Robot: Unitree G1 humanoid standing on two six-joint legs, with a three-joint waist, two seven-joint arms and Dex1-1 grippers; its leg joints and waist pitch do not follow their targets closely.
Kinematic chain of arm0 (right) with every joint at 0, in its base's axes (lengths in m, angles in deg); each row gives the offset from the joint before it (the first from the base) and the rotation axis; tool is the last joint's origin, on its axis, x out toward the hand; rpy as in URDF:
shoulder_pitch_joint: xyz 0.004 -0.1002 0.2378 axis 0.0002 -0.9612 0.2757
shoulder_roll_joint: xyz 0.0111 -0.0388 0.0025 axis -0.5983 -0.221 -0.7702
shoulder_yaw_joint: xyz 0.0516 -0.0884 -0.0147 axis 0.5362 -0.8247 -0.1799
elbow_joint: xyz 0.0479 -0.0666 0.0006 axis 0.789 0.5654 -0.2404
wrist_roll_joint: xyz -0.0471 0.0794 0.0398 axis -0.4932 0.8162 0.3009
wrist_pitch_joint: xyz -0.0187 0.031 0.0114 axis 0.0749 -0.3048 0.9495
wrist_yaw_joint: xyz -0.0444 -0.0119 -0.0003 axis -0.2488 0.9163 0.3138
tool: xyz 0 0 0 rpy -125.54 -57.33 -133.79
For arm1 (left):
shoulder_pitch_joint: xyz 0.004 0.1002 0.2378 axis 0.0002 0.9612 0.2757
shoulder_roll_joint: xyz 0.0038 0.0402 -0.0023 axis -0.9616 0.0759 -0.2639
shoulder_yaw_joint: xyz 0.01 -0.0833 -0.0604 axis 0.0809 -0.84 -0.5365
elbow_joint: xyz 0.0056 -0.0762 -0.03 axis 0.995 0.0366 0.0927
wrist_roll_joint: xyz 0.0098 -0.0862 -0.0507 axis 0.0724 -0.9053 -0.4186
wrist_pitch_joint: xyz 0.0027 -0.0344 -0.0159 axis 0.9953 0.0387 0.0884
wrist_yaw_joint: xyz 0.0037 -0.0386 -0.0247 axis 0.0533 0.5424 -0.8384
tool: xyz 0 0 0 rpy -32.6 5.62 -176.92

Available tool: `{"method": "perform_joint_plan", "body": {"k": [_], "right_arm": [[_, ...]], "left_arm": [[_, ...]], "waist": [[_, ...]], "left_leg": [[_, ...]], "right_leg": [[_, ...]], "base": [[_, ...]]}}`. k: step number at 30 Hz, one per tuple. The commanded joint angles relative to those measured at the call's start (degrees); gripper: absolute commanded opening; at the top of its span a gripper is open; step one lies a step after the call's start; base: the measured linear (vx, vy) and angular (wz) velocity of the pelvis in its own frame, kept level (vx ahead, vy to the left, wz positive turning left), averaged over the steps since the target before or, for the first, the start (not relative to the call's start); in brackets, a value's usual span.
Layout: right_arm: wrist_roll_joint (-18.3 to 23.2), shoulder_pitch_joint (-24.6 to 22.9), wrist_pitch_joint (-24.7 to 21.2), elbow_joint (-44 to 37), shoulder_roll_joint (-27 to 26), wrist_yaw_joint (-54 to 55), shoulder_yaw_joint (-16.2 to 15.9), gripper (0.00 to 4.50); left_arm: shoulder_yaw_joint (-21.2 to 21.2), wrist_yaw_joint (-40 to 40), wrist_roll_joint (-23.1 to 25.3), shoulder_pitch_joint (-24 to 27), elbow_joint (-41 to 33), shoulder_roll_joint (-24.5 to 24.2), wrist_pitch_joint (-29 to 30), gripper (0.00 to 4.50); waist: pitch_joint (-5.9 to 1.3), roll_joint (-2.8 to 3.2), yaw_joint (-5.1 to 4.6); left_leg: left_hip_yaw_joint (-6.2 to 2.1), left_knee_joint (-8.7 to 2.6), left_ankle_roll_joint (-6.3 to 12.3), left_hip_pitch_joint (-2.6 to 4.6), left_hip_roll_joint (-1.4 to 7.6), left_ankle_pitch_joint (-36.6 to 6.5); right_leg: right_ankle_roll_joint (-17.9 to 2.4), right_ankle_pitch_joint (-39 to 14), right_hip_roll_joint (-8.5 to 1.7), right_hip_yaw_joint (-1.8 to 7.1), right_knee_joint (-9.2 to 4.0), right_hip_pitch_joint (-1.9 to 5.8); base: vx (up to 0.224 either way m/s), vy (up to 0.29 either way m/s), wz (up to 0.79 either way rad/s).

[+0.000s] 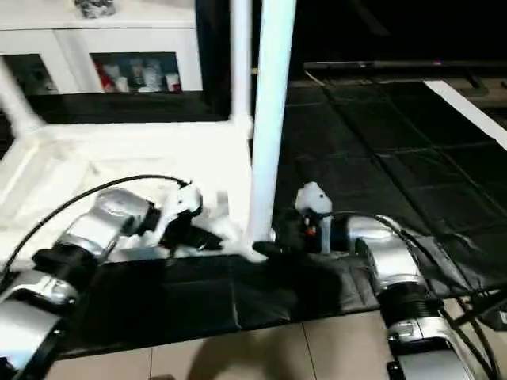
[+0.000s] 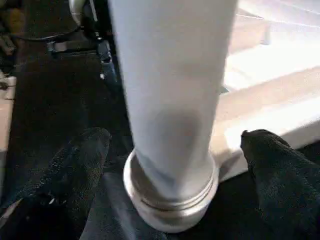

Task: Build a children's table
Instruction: Rotate leg to tighten

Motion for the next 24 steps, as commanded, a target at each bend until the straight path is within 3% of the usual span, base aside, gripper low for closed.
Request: {"method": "perform_joint_plan", "body": {"k": [1,4,12,24], "right_arm": [[0.6,1.3,0.4,0.6,0.7,-2.2,-0.7,4.48],[1.2,1.4,0.3,0.7,0.8,-3.7,-0.8,4.48],[2.0,2.0,-0.9,1.3,0.9,-9.4,-2.0,3.76],[2.1,4.0,-0.8,4.4,-0.1,-12.2,-2.5,2.76]], "left_arm": [[2.6,3.0,0.8,0.8,-0.7,-0.2,-0.8,0.0],[2.9,3.8,0.8,0.8,-0.9,-0.4,-1.0,0.0],[4.0,7.0,0.7,1.7,-2.4,-1.4,-1.6,0.0],[5.0,9.0,0.7,2.4,-4.6,-1.8,-1.1,0.0]], "waist": [[-3.99,-0.7,0.07],[-4.13,-0.7,0.15],[-4.04,-0.78,0.28],[-4.17,-0.78,0.6]], "left_leg": [[-0.51,-3.42,5.54,0.12,3.25,-5.7],[-0.5,-3.3,5.9,0.02,3.24,-4.8],[-0.51,-3.28,5.86,-0.17,3.1,-4.9],[-0.52,-3.18,5.58,-0.09,3.18,-4.5]], "right_leg": [[-9.4,-14.6,-4.81,4.35,-3.59,3.57],[-10.4,-12.2,-4.82,4.38,-3.15,3.67],[-9.1,-14.9,-4.86,4.31,-3.5,3.74],[-9.8,-13.4,-4.78,4.34,-3.17,3.69]], "base": [[0.0,0.0,0.0],[0.0,0.0,0.0],[0.0,0.0,0.0],[0.0,0.0,0.0]]}}
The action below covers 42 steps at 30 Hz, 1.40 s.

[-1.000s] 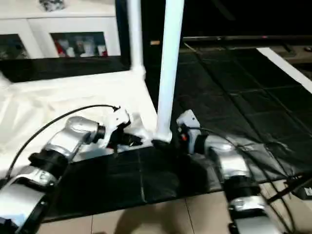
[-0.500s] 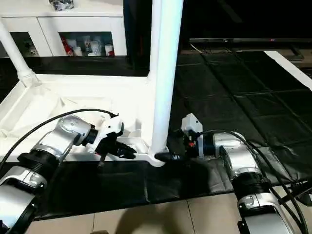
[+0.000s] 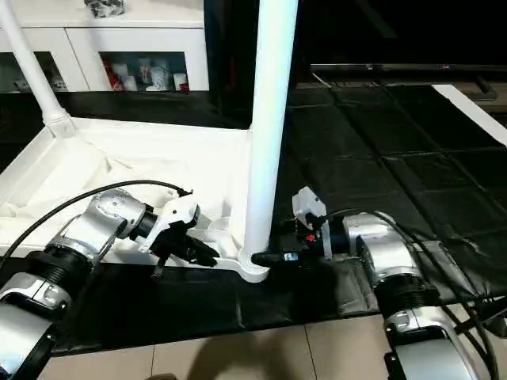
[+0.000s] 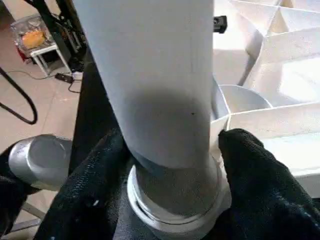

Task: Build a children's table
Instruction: Rotate leg to tighten

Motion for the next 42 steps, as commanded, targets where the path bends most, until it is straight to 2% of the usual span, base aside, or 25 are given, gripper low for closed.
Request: {"method": "perform_joint_plan", "body": {"k": [1,8,13,16,18,19,20,22,23,24,26,27,28,29,31,32,34,35,36,37,38,39,40,41,42], "right_arm": [[0.9,1.4,0.1,0.3,-0.2,-1.4,-0.3,2.61],[1.1,0.9,0.0,-0.2,-0.5,-2.1,-0.7,2.08],[1.2,-0.2,-0.2,-1.1,-0.8,-2.7,-0.9,2.0],[1.3,-0.8,-0.6,-1.8,-1.0,-2.8,-1.0,1.99],[1.6,-1.5,-1.1,-2.6,-1.1,-2.8,-0.9,1.99],[1.9,-2.1,-1.5,-3.2,-1.2,-2.6,-0.8,1.99],[2.2,-2.7,-1.8,-3.7,-1.4,-2.1,-0.6,1.99],[2.4,-3.3,-1.9,-4.2,-1.6,-1.4,-0.4,1.99],[2.8,-4.2,-2.6,-4.7,-2.5,1.4,0.6,1.99],[2.8,-4.2,-2.6,-4.7,-2.5,1.4,0.6,1.99],[2.3,-6.2,-4.3,-5.1,-6.5,12.5,2.8,1.99],[1.9,-6.7,-4.6,-5.1,-7.6,15.5,3.2,1.99],[1.3,-7.0,-4.6,-5.0,-8.4,17.9,3.4,1.98],[0.4,-7.1,-4.6,-4.5,-9.7,21.4,3.6,1.98],[-0.6,-7.0,-4.9,-3.3,-11.4,25.8,3.8,1.98],[-1.4,-6.7,-4.7,-2.3,-12.7,28.9,3.9,1.98],[-3.2,-4.5,-3.9,1.9,-17.1,38.7,4.6,1.96],[-3.4,-3.9,-4.1,2.6,-17.9,40.5,4.7,1.96],[-3.9,-2.9,-4.3,3.9,-19.3,43.9,5.1,1.96],[-4.4,-1.7,-4.3,5.3,-20.6,47.3,5.4,1.96],[-4.4,-1.7,-4.3,5.3,-20.6,47.3,5.4,1.96],[-4.8,0.4,-4.6,7.6,-22.3,52.2,5.9,1.96],[-5.2,2.0,-5.4,9.2,-23.7,56.4,7.0,1.96],[-4.8,3.1,-5.4,10.1,-24.8,57.9,7.9,2.31],[-4.8,3.1,-5.4,10.1,-24.8,57.9,7.9,2.51]], "left_arm": [[2.8,3.5,0.8,1.2,-1.3,0.1,0.3,0.0],[3.3,3.7,0.8,1.4,-1.6,-0.1,0.4,0.0],[3.4,3.0,1.1,1.5,-1.6,0.1,0.8,0.0],[3.2,2.2,1.2,1.5,-1.4,0.3,1.3,0.0],[2.9,1.1,1.1,1.4,-0.9,0.9,2.1,0.0],[2.6,0.0,1.1,1.3,-0.6,1.4,3.0,0.0],[2.3,-1.3,1.1,1.2,-0.2,2.0,3.7,0.0],[2.0,-2.5,1.1,1.1,0.1,2.6,4.2,0.0],[1.1,-5.7,1.0,0.7,1.1,4.0,5.4,0.0],[1.1,-5.7,1.0,0.7,1.1,4.0,5.4,0.0],[-2.2,-15.7,0.3,-1.0,4.3,8.7,8.7,0.0],[-3.1,-18.1,0.1,-1.5,5.0,9.8,9.5,0.0],[-3.6,-19.7,-0.1,-1.8,5.4,10.6,10.1,0.0],[-4.5,-21.9,-0.4,-2.3,5.9,11.6,10.6,0.0],[-5.6,-24.9,-0.8,-3.0,6.8,12.9,11.3,0.0],[-6.3,-26.8,-1.1,-3.5,7.3,13.8,11.8,0.0],[-8.7,-33.0,-2.1,-5.3,9.1,16.6,12.8,0.0],[-9.2,-34.1,-2.2,-5.6,9.4,17.0,12.9,0.0],[-10.0,-36.2,-2.5,-6.1,9.9,17.7,13.2,0.0],[-10.7,-38.0,-2.7,-6.6,10.4,18.4,13.4,0.0],[-10.7,-38.0,-2.7,-6.6,10.4,18.4,13.4,0.0],[-11.5,-40.6,-2.8,-7.3,10.9,19.1,13.2,0.0],[-12.2,-42.3,-2.6,-7.8,11.4,19.7,13.2,0.0],[-12.7,-43.7,-2.2,-8.2,11.8,20.0,12.8,0.0],[-12.7,-43.7,-2.2,-8.2,11.8,20.0,12.8,0.0]], "waist": [[-4.17,-0.55,-0.09],[-4.13,-0.48,-0.11],[-4.23,-0.46,-0.06],[-4.23,-0.14,-0.05],[-4.19,-0.23,-0.07],[-4.21,0.29,0.07],[-4.23,0.01,0.12],[-4.27,0.09,0.56],[-4.24,0.3,0.59],[-4.08,0.2,0.66],[-3.82,0.07,0.63],[-3.33,0.19,0.62],[-2.83,0.01,-0.05],[-2.81,0.02,-0.53],[-2.79,0.14,-1.4],[-2.69,0.07,-2.27],[-2.4,0.82,-3.93],[-2.34,1.11,-4.61],[-2.29,1.74,-5.94],[-2.13,2.82,-5.95],[-2.26,3.25,-5.46],[-1.79,1.88,-4.87],[-2.52,-1.07,-5.08],[-2.21,-1.47,-3.97],[-2.67,-1.32,-3.49]], "left_leg": [[-0.53,-3.39,5.57,-0.04,3.23,-4.5],[-0.59,-3.44,5.07,-0.02,3.2,-5.0],[-0.55,-3.33,5.28,-0.04,3.13,-4.4],[-0.6,-3.36,5.13,-0.01,3.16,-4.9],[-0.58,-3.37,5.03,-0.02,3.16,-5.0],[-0.64,-3.37,4.87,0.05,3.17,-5.3],[-0.58,-3.36,4.92,0.1,3.25,-5.3],[-0.54,-3.36,4.9,0.24,3.24,-5.6],[-0.61,-3.41,4.66,0.19,3.25,-5.9],[-0.56,-3.46,4.56,0.32,3.22,-6.5],[-0.44,-3.56,3.77,0.51,3.06,-8.3],[-0.35,-3.61,2.64,1.48,3.0,-10.6],[-0.57,-3.81,1.42,1.77,2.5,-14.1],[-0.88,-3.76,0.82,2.0,2.28,-16.9],[-1.15,-3.82,0.38,2.08,2.27,-18.4],[-1.47,-3.88,0.19,1.73,2.25,-19.9],[-1.79,-3.36,0.06,3.23,2.19,-25.0],[-2.1,-3.37,-0.19,3.38,2.45,-27.0],[-3.07,-4.47,-0.55,2.14,3.8,-31.6],[-4.13,-7.77,-0.93,0.62,6.83,-39.7],[-4.5,-10.05,-1.72,-0.23,8.01,-43.8],[-2.97,-10.62,-2.32,2.14,6.8,-46.4],[-1.75,-4.25,-2.55,4.65,1.04,-35.2],[-1.12,-0.96,0.03,3.2,-0.67,-19.4],[-1.59,-1.37,1.01,1.64,-0.23,-13.7]], "right_leg": [[-9.8,-13.4,-4.81,4.24,-3.29,3.72],[-9.4,-14.6,-4.74,4.22,-3.42,3.72],[-9.9,-13.1,-4.69,4.23,-3.23,3.76],[-10.0,-12.9,-4.67,4.21,-3.32,3.77],[-10.1,-12.9,-4.65,4.23,-3.32,3.82],[-10.2,-13.2,-4.72,4.2,-3.34,3.81],[-10.1,-12.7,-4.64,4.27,-3.43,3.8],[-10.1,-13.0,-4.73,4.29,-3.52,3.79],[-10.1,-13.4,-4.65,4.23,-3.44,3.71],[-9.7,-14.6,-4.61,4.14,-3.85,3.62],[-8.4,-19.1,-4.76,4.14,-4.54,3.57],[-7.5,-23.3,-4.74,4.1,-5.38,2.74],[-5.9,-29.3,-4.74,3.51,-6.11,2.97],[-2.8,-35.3,-4.82,2.75,-6.99,3.22],[-1.3,-36.6,-4.83,2.31,-7.5,3.18],[0.1,-37.4,-4.75,1.72,-7.92,3.49],[1.8,-39.6,-4.74,-0.33,-9.67,3.02],[2.2,-39.3,-4.6,-1.32,-9.93,3.18],[3.4,-36.3,-4.23,-2.18,-9.13,4.98],[1.0,-26.7,-3.69,-0.09,-3.39,6.89],[-1.0,-18.9,-3.08,1.35,1.47,7.74],[-2.7,-13.0,-2.61,3.87,1.74,4.73],[-3.3,-33.5,-5.37,4.78,-5.51,1.46],[-0.6,-48.5,-7.15,5.48,-7.64,1.68],[0.2,-49.0,-7.76,6.14,-7.2,3.25]], "base": [[0.0,0.0,0.0],[0.0,0.0,0.0],[0.0,0.0,0.0],[0.0,0.0,0.0],[0.0,0.0,0.0],[0.0,0.0,0.0],[0.0,0.0,0.0],[0.0,0.0,0.0],[0.0,0.0,0.0],[0.0,0.0,0.0],[0.0,0.0,0.0],[0.0,0.0,0.0],[0.0,0.0,0.0],[0.0,0.0,0.0],[0.0,0.0,0.0],[0.0,0.0,0.0],[-0.022,0.025,-0.04],[0.0,0.0,0.0],[0.0,0.0,0.0],[0.0,0.0,0.0],[-0.059,0.014,0.09],[0.0,0.0,0.0],[0.024,-0.05,0.14],[0.052,-0.073,-0.04],[0.052,-0.073,-0.04]]}}
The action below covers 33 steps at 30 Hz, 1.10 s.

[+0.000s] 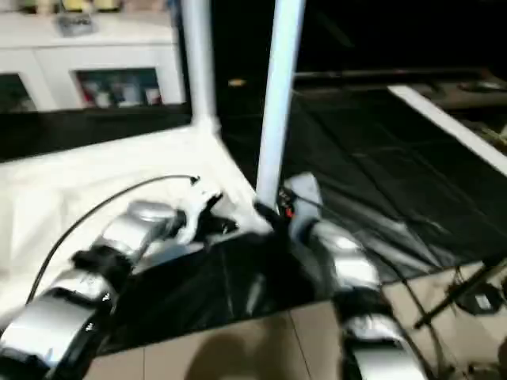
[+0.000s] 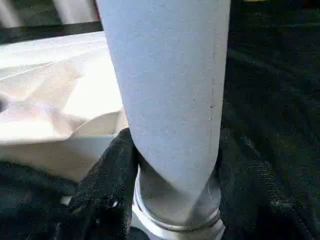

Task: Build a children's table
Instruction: Rotate leg to tighten

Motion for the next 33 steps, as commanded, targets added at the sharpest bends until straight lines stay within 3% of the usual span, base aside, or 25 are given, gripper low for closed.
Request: {"method": "perform_joint_plan", "body": {"k": [1,2,3,4,5,7,10,12,14,20,22,27,30,33], "right_arm": [[0.1,0.2,-2.7,3.4,-5.8,-0.4,-3.6,2.65],[0.4,0.6,-2.2,3.5,-6.5,1.3,-2.7,2.75],[0.8,0.5,-2.1,3.1,-6.8,1.7,-2.2,2.75],[0.8,0.5,-2.1,3.1,-6.8,1.7,-2.2,2.88],[0.8,0.0,-2.1,2.7,-6.8,1.7,-2.1,3.01],[0.5,-0.7,-1.5,1.9,-6.5,1.3,-2.1,3.15],[0.4,-2.5,0.1,-0.2,-5.4,-1.4,-2.6,3.41],[0.5,-3.6,0.9,-1.5,-4.4,-3.3,-3.1,3.53],[1.3,-6.2,1.7,-4.8,-1.1,-8.4,-3.6,3.63],[2.9,-9.2,2.7,-9.0,5.4,-17.5,-3.1,4.14],[3.4,-10.2,3.1,-10.6,9.4,-23.0,-3.1,4.32],[5.6,-10.8,1.4,-14.0,15.0,-32.9,-3.5,4.44],[8.0,-9.8,-0.5,-16.9,19.0,-42.9,-5.5,4.44],[7.7,-8.9,-0.4,-16.7,20.0,-46.6,-7.1,4.44]], "left_arm": [[-0.6,-3.2,-1.2,-3.1,-0.5,3.8,-1.9,0.0],[-0.4,-3.6,-0.5,-3.3,-0.3,3.5,-2.5,0.0],[0.0,-2.8,0.0,-3.1,-0.4,2.8,-2.7,0.0],[0.0,-2.8,0.0,-3.1,-0.4,2.8,-2.7,0.0],[0.4,-1.7,0.3,-2.9,-0.4,2.1,-3.4,0.0],[0.8,0.0,0.6,-2.7,-0.3,1.2,-3.6,0.0],[1.9,2.2,1.4,-2.3,-0.1,-0.5,-4.4,0.0],[2.5,3.4,1.8,-2.0,0.0,-1.4,-5.0,0.0],[3.3,6.3,2.0,-1.3,-0.4,-3.1,-5.8,0.0],[5.1,12.6,2.4,0.2,-1.5,-5.8,-8.0,0.0],[6.5,17.0,2.8,1.1,-2.2,-7.5,-9.8,0.0],[8.8,24.8,2.7,2.3,-3.4,-10.0,-13.6,0.0],[10.6,32.7,2.0,2.9,-4.9,-11.9,-15.9,0.0],[11.4,35.2,2.0,3.1,-5.6,-12.5,-16.4,0.0]], "waist": [[-3.64,-1.2,1.47],[-4.12,-0.07,1.76],[-4.14,-0.29,1.48],[-4.07,-0.16,1.39],[-4.08,-0.28,1.33],[-3.74,-0.15,1.28],[-3.56,-0.18,1.12],[-3.51,-0.14,1.15],[-3.48,-0.15,1.14],[-3.43,-0.36,1.41],[-3.52,-0.11,1.69],[-3.81,-0.36,2.73],[-3.73,-0.39,3.12],[-3.63,-0.27,3.62]], "left_leg": [[-1.51,-2.69,1.96,-2.67,0.94,-8.1],[-1.91,-4.12,2.3,-2.79,2.39,-2.9],[-1.76,-3.9,2.8,-2.81,2.37,-2.6],[-1.58,-3.85,3.58,-2.59,2.5,-3.3],[-1.39,-3.74,4.08,-2.6,2.36,-3.7],[-1.32,-3.97,4.91,-2.74,2.41,-6.1],[-1.31,-4.28,4.24,-2.62,2.52,-9.1],[-1.36,-4.5,4.2,-2.56,2.74,-9.5],[-1.32,-4.57,4.41,-2.33,2.88,-10.0],[-1.2,-4.38,5.41,-2.54,2.94,-8.8],[-1.15,-4.25,5.65,-2.49,3.05,-7.7],[-0.97,-3.85,7.75,-2.62,3.24,-4.6],[-0.84,-3.75,8.16,-2.7,3.33,-5.5],[-0.73,-3.87,6.76,-2.44,3.43,-7.1]], "right_leg": [[-1.4,-40.7,-6.83,4.26,-7.88,2.97],[-5.2,-20.7,-4.46,3.95,-5.94,1.78],[-6.8,-15.3,-3.88,3.88,-5.43,1.53],[-10.2,-9.3,-3.74,3.76,-4.94,1.5],[-11.2,-8.1,-3.76,3.7,-4.95,1.6],[-12.4,-9.5,-3.93,3.57,-5.31,1.83],[-11.1,-15.0,-4.11,3.57,-6.04,1.94],[-10.5,-15.7,-4.12,3.61,-6.23,1.88],[-10.6,-14.8,-3.98,3.66,-6.26,1.76],[-11.6,-13.4,-4.2,3.74,-6.17,2.0],[-12.5,-11.7,-4.24,3.8,-5.92,1.92],[-14.0,-5.1,-4.01,3.79,-4.93,2.14],[-14.0,-6.3,-4.09,3.59,-5.04,2.01],[-13.5,-10.5,-4.23,3.57,-5.46,1.73]], "base": [[0.048,-0.047,-0.22],[0.063,-0.033,-0.11],[0.063,-0.033,-0.11],[0.0,0.0,0.0],[0.0,0.0,0.0],[0.0,0.0,0.0],[0.0,0.0,0.0],[0.0,0.0,0.0],[0.0,0.0,0.0],[0.0,0.0,0.0],[0.0,0.0,0.0],[0.0,0.0,0.0],[0.0,0.0,0.0],[0.0,0.0,0.0]]}}
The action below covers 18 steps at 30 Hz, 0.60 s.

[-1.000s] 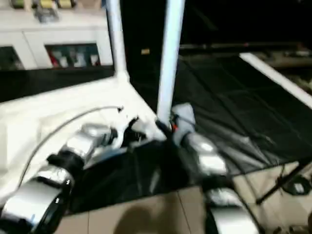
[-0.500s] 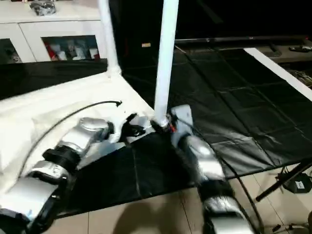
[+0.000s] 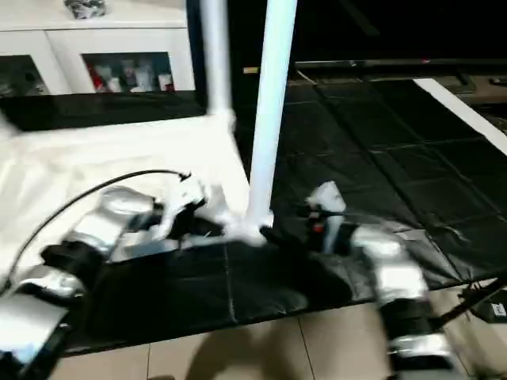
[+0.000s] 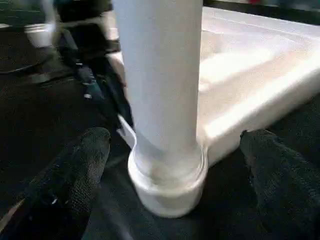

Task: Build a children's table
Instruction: Rotate leg to tighten

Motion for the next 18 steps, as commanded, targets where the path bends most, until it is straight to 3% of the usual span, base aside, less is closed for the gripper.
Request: {"method": "perform_joint_plan", "body": {"k": [1,7,18], "right_arm": [[0.5,1.4,-0.3,-0.5,0.7,-4.4,-2.5,4.44],[-2.8,4.1,2.3,3.6,0.9,-10.4,-7.0,4.13],[-2.0,7.0,1.8,6.8,0.6,-16.2,-9.1,3.18]], "left_arm": [[3.3,4.4,0.6,0.6,-1.0,0.0,-0.6,0.0],[5.7,9.9,0.9,1.4,-3.4,-1.4,-2.2,0.0],[6.7,13.0,0.5,2.3,-5.8,-1.9,-2.1,0.0]], "waist": [[-3.62,-0.2,0.22],[-3.84,-0.45,0.46],[-3.78,-0.64,1.21]], "left_leg": [[-0.07,-3.52,6.01,0.23,3.5,-7.8],[0.47,-3.43,5.16,0.22,3.66,-6.9],[0.65,-3.35,5.22,0.31,3.74,-6.2]], "right_leg": [[-12.6,-11.5,-4.68,3.75,-4.58,3.34],[-13.6,-8.1,-4.66,3.8,-3.84,3.33],[-12.9,-9.0,-4.6,3.86,-3.78,3.11]], "base": [[0.0,0.0,0.0],[0.0,0.0,0.0],[0.0,0.0,0.0]]}}
